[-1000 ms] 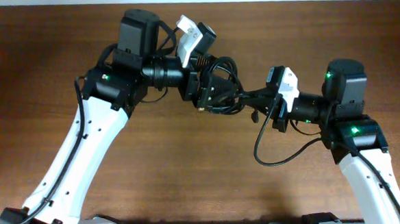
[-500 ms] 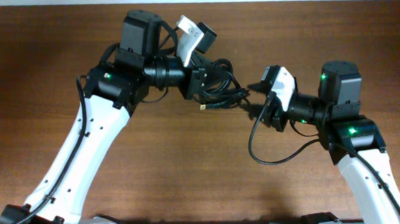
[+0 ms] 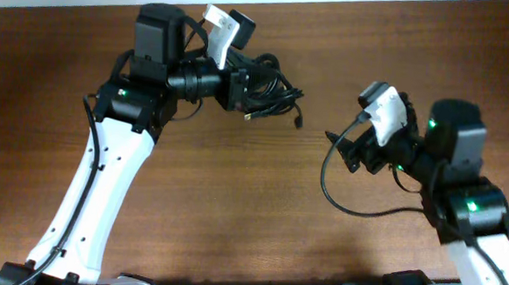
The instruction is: Untangle cables
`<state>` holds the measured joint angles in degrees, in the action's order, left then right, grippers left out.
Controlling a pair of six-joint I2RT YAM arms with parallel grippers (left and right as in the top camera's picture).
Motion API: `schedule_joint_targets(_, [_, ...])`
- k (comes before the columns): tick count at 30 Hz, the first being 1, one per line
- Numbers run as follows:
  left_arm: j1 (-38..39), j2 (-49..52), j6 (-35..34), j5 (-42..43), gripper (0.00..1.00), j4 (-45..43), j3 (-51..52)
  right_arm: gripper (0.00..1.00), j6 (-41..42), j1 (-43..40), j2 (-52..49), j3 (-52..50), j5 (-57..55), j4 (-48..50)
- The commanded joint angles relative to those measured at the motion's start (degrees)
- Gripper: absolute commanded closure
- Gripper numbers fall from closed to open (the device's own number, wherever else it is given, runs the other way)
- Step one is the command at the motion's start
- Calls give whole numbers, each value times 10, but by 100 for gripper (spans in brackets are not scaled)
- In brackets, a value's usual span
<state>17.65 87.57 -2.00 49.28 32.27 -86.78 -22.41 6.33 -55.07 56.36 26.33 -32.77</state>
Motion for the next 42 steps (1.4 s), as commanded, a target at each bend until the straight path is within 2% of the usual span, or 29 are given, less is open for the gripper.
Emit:
schedule_joint_targets(1, [-2, -3, -79, 153, 100, -11, -9, 0, 61, 0, 61, 9, -16, -1])
schedule_joint_targets(4, [-2, -3, -186, 185, 100, -10, -9, 1, 69, 0, 95, 9, -15, -18])
schedule_joint_targets(9, [1, -3, -195, 185, 100, -10, -9, 1, 70, 0, 103, 9, -15, -70])
schedule_joint_targets(11, [2, -3, -208, 191, 100, -5, -9, 1, 96, 0, 103, 9, -15, -65])
schedule_joint_targets(13, [3, -3, -207, 205, 100, -3, -9, 1, 171, 0, 103, 9, -11, -49])
schedule_joint_targets(16, [18, -3, -207, 211, 100, -3, -9, 1, 221, 0, 103, 9, -10, -40])
schedule_joint_targets(20, [48, -3, -207, 206, 100, -4, -9, 1, 220, 0, 103, 9, 51, -19])
schedule_joint_targets(29, [101, -3, -201, 199, 100, 3, -9, 1, 212, 0, 82, 9, -63, -22])
schedule_joint_targets(32, [101, -3, -200, 200, 100, 3, -9, 1, 212, 0, 82, 9, -79, 8])
schedule_joint_targets(37, [101, -3, -193, 198, 100, 3, -9, 1, 212, 0, 82, 9, -31, 89])
schedule_joint_targets(42, [101, -3, -191, 198, 100, 4, -9, 1, 212, 0, 82, 9, 32, 121])
